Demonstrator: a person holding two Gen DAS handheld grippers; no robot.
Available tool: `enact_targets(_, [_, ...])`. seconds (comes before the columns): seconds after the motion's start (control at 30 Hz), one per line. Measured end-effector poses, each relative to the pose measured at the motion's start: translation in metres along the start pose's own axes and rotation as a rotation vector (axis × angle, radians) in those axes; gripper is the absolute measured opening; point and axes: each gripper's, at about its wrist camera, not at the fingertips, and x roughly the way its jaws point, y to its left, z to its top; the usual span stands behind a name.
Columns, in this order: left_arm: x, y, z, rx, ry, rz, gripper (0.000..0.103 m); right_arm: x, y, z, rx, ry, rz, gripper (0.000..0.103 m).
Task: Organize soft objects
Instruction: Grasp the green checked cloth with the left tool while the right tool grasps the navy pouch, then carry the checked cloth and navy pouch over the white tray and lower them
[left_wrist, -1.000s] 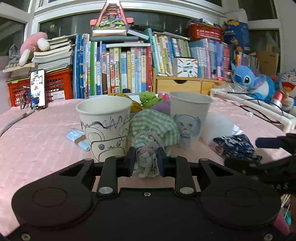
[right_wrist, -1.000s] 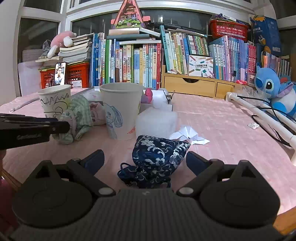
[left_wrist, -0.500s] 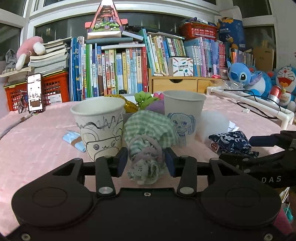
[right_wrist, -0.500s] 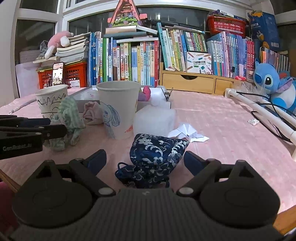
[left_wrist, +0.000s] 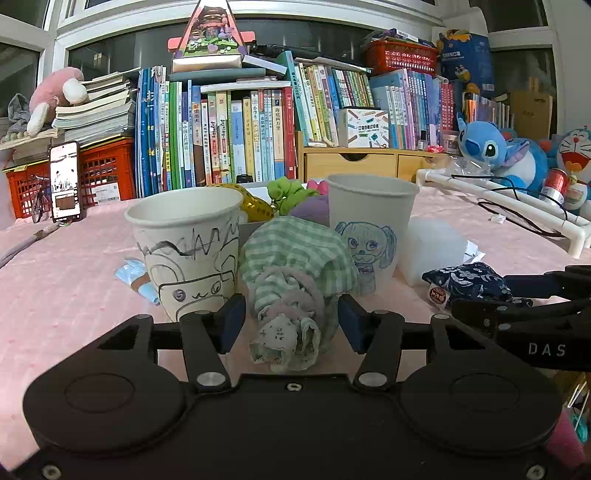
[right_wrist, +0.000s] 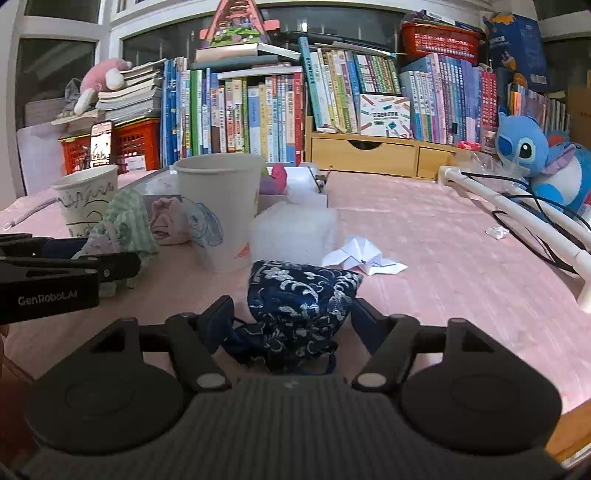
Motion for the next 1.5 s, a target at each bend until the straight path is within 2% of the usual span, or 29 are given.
enact_targets(0.1, [0.002,0.0,0.0,-0.005,-0.003,-0.01,0.05,0.001,-0.002,0.001,0.007,0.0,-0.004,0.063])
enact_targets(0.17, [0.002,0.0,0.0,-0.009,-0.002,-0.017,0.034,0.0,-0.002,0.001,0.011,-0.004,0.005,0.058])
enact_targets(0.27, [-0.001,-0.002,0.002,0.005,-0.008,-0.029,0.033,-0.002,0.0,0.002,0.004,-0.011,0.001,0.055])
enact_targets(0.43, [-0.016,-0.006,0.008,0.041,-0.041,-0.102,0.033,-0.009,-0.004,0.008,0.036,-0.042,0.013,0.054])
enact_targets(0.6, [-0.031,-0.006,0.022,0.038,-0.063,-0.139,0.033,-0.02,-0.007,0.021,0.034,-0.09,-0.003,0.053])
enact_targets(0.77, [-0.047,0.0,0.047,0.036,-0.122,-0.162,0.033,-0.028,-0.012,0.041,0.029,-0.144,-0.011,0.053])
enact_targets(0.93, [-0.055,0.019,0.084,-0.003,-0.171,-0.157,0.033,-0.03,-0.022,0.068,0.081,-0.178,0.029,0.053])
enact_targets(1.03, [-0.051,0.031,0.109,-0.007,-0.152,-0.144,0.033,-0.027,-0.021,0.086,0.062,-0.203,0.037,0.053])
enact_targets(1.2, [-0.032,0.054,0.147,-0.048,-0.04,-0.14,0.033,-0.02,-0.019,0.116,0.056,-0.231,0.08,0.053])
enact_targets(1.27, [-0.024,0.062,0.159,-0.056,-0.027,-0.126,0.033,-0.015,-0.016,0.129,0.045,-0.237,0.091,0.054])
enact_targets(1.37, [-0.011,0.072,0.176,-0.054,-0.028,-0.083,0.033,-0.004,-0.013,0.147,0.031,-0.242,0.091,0.054])
enact_targets(1.5, [0.019,0.087,0.197,-0.055,0.007,-0.017,0.033,0.018,-0.014,0.172,0.038,-0.194,0.113,0.054])
